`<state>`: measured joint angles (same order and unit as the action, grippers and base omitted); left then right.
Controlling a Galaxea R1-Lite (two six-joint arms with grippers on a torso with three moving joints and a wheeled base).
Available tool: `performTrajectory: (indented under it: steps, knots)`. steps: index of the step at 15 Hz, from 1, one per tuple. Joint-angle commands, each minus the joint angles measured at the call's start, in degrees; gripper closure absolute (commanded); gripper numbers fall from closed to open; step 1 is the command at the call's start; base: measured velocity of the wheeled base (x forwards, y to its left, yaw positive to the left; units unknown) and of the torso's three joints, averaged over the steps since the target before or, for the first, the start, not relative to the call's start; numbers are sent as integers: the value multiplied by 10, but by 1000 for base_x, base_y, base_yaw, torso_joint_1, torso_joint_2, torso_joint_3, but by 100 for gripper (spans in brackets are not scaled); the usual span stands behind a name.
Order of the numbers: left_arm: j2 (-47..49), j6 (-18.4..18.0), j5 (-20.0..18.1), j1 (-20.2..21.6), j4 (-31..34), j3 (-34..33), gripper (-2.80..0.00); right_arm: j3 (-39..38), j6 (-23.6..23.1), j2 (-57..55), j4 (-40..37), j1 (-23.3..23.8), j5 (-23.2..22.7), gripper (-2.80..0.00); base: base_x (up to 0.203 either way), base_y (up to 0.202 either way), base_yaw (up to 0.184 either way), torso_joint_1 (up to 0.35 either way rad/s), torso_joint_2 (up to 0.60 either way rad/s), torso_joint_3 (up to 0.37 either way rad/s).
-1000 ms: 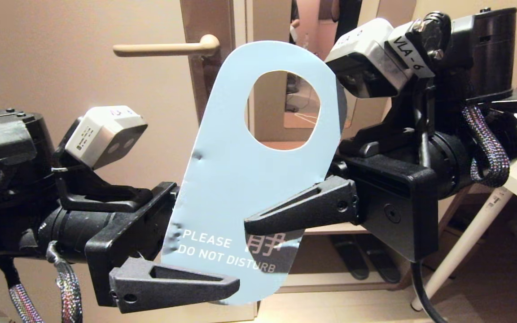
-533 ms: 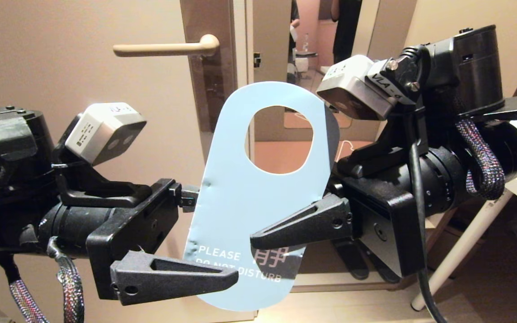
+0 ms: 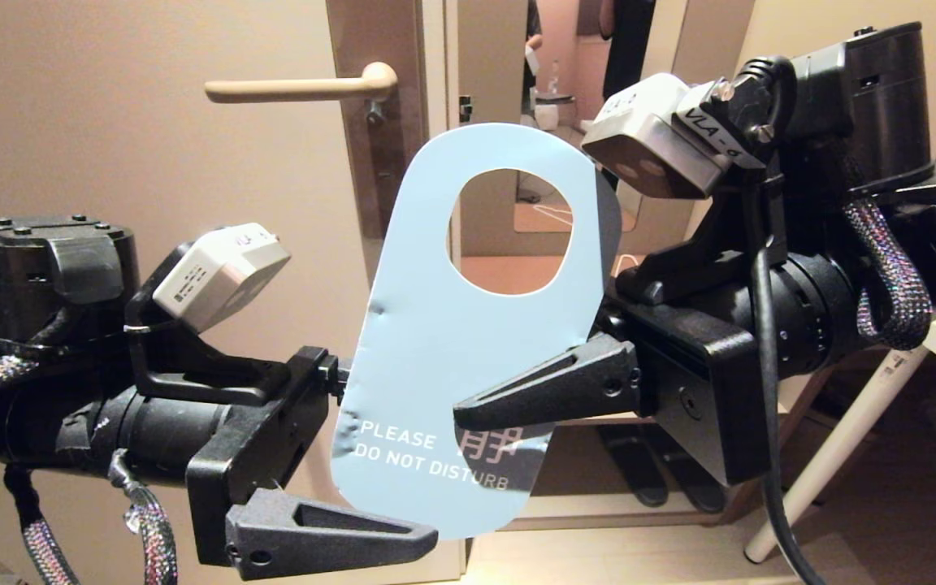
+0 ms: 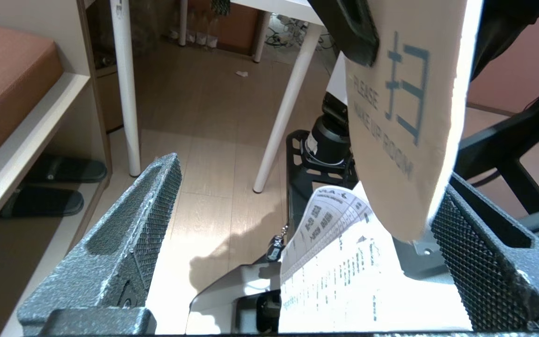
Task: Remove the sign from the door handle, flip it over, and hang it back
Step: Hand it to the other hand
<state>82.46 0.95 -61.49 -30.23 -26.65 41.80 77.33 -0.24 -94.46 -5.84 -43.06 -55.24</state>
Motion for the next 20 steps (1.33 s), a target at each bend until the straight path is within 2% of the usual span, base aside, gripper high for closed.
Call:
performTrajectory:
  steps: [1, 3, 11, 14, 17, 20]
  knots:
    - [11, 0, -3, 0, -2, 13, -280, 3, 0, 1, 0, -3, -3, 0, 0, 0, 0, 0, 0, 0]
    - [27, 0, -2, 1, -2, 40, -280, 9, 0, -1, 0, -7, -1, 0, 0, 0, 0, 0, 0, 0]
    - [28, 1, 5, 0, -2, 41, -280, 18, 0, -5, 0, -7, 1, 0, 0, 0, 0, 0, 0, 0]
    - [28, 3, 5, 0, -2, 43, -280, 19, 0, -5, 3, -7, 26, 0, 0, 0, 0, 0, 0, 0]
    - [29, 4, 11, 0, -2, 43, -280, 18, -24, -7, 2, -7, 48, 0, 0, 0, 0, 0, 0, 0]
    - [29, 4, 15, 1, -2, 43, -280, 19, -26, -9, 3, -7, 51, 0, 0, 0, 0, 0, 0, 0]
